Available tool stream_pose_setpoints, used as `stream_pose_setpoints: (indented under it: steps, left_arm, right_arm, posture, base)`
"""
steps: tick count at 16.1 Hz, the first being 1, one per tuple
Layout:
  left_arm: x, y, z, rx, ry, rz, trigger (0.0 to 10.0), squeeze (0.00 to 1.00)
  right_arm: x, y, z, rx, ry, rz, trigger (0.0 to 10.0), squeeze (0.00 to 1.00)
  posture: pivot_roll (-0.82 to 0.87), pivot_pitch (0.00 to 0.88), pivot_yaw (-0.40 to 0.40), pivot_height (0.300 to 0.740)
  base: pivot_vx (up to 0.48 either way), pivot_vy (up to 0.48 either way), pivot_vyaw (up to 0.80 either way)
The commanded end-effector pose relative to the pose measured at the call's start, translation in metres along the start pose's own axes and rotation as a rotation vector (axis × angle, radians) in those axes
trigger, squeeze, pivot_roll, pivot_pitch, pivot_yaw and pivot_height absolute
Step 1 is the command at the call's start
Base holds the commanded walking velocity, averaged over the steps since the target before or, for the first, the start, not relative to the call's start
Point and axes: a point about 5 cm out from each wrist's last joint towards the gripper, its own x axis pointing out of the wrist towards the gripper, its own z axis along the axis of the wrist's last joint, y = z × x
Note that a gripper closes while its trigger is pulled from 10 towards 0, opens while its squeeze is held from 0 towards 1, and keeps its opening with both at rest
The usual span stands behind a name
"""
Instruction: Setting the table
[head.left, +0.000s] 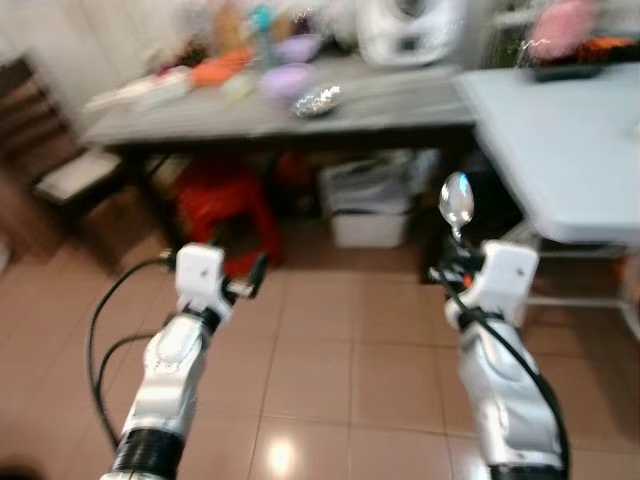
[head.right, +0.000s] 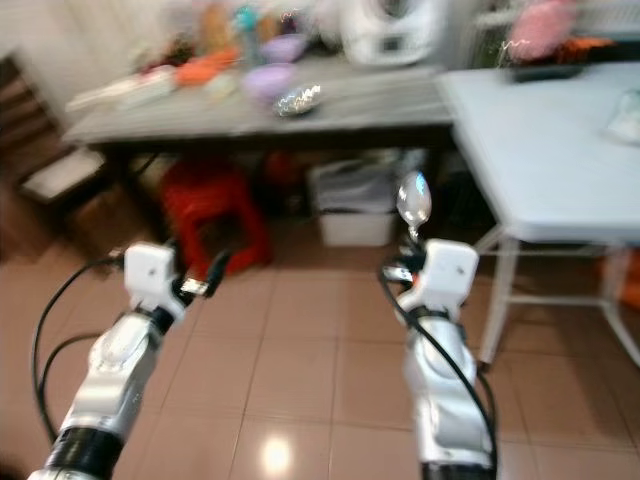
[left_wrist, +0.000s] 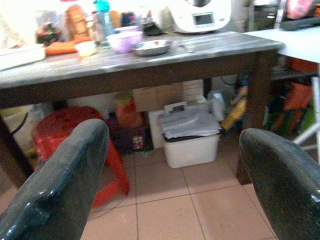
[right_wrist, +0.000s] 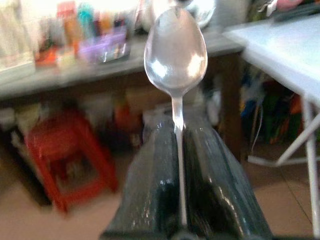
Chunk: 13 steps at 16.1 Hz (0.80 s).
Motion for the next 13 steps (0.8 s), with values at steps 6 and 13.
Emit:
stream_pose_setpoints:
  steps: [6,13]
  left_arm:
    - [0.0007,0.0050,0.0045,0.005,-0.012,0.008,10.0,0.00]
    - [0.0023,0.0016,0.0039,0.001,-0.010,0.001,10.0,0.00]
  right_arm:
    - [0.0038,0.0108,0.0075,0.020,-0.032,0.029,10.0,0.00]
    - [0.0039,0.0110,0.0074,0.015,-0.032,0.031,10.0,0.00]
  posture:
    - [0.00,0.000,0.044,0.740]
    - [0.00,0.000,0.045,0.740]
  base:
    - [0.337,0.000,0.15]
    - [0.332,0.000,0.06]
